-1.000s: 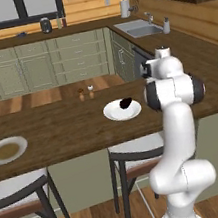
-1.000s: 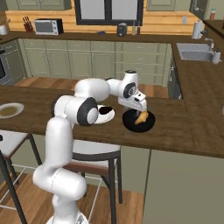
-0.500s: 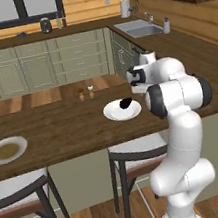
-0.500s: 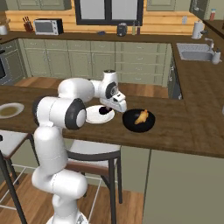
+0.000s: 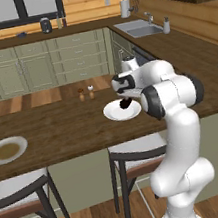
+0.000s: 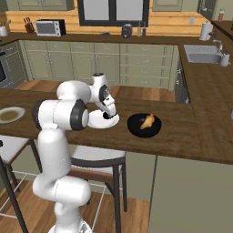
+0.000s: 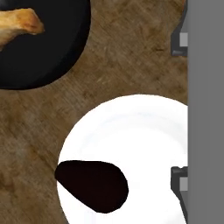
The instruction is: Pick the chicken drumstick and avocado from their plates and place them in the bowl. Then put the bowl in the fridge.
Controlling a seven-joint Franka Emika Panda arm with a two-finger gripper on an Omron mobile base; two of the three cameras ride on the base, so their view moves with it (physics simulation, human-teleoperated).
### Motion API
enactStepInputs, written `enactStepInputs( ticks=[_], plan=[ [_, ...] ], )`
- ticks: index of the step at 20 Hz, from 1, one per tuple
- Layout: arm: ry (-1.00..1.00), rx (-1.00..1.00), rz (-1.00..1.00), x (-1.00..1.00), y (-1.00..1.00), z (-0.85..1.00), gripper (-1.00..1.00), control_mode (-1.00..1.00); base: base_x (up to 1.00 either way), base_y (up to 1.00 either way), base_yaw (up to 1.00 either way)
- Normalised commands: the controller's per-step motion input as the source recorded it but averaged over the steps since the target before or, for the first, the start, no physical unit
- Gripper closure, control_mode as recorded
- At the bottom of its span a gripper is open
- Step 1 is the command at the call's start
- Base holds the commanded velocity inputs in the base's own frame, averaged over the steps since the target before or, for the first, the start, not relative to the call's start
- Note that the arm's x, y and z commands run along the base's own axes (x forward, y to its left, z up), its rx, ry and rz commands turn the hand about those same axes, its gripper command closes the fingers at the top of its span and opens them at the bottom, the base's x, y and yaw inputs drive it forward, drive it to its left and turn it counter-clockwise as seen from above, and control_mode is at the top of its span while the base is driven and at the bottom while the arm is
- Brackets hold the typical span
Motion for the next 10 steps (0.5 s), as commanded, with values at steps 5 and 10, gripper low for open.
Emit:
enactStepInputs(
  ticks=[5, 10],
  plan=[
    [0.09, 0.02, -0.14, 0.62, 0.08, 0.0, -1.0, -1.0, 0.0, 0.0, 0.0],
    [0.07, 0.0, -0.12, 0.52, 0.14, -0.11, -1.0, -1.0, 0.0, 0.0, 0.0]
  ],
)
